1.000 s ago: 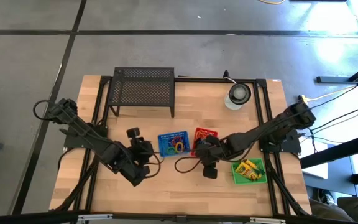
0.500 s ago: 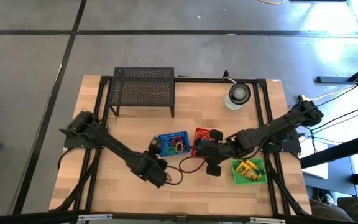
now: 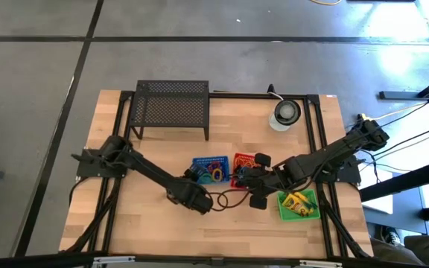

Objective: Pick & Place Office Desk Supplies
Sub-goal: Put the blue bin with wrist bands on the shelf

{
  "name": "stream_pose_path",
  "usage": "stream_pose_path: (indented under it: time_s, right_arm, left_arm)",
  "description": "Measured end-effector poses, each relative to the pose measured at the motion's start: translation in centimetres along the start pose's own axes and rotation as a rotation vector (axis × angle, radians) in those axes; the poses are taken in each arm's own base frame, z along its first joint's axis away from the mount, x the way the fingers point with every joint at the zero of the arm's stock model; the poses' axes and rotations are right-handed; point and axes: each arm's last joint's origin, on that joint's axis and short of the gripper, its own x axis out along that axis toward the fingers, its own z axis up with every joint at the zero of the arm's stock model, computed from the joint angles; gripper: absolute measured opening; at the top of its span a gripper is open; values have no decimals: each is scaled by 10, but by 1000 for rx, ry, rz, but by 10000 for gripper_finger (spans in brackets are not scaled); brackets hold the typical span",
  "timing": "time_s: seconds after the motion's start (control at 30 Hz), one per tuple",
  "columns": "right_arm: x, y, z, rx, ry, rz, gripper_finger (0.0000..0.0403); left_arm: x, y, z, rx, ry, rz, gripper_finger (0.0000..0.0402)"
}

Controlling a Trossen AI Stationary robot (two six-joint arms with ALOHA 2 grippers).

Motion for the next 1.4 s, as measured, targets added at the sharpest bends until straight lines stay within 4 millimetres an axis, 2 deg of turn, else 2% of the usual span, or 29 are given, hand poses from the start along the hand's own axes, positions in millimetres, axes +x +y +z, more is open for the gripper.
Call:
stream_pose_path:
  time_s: [0.23,0.43,0.63,0.87,1.03,1.27,1.4]
  right_arm:
    - [0,0,0,0,0,-1,132]
    - [0,0,0,1,-4,-6,132]
    - [0,0,0,27,-1,-2,132]
    - [0,1,0,29,0,1,132]
    - [0,0,0,29,0,1,132]
    - [0,0,0,27,0,1,132]
    - [0,0,0,21,0,1,132]
  left_arm:
    - [-13,-6,-4,8,-12,53,101]
    - [-14,-2,-1,61,-29,137,104]
    - [-8,8,2,94,-69,91,106]
    - [3,14,4,120,-93,-67,107]
    - [9,16,4,122,-87,-96,81]
    - [6,11,6,134,-99,-115,12]
    - [0,3,6,97,-99,-125,7]
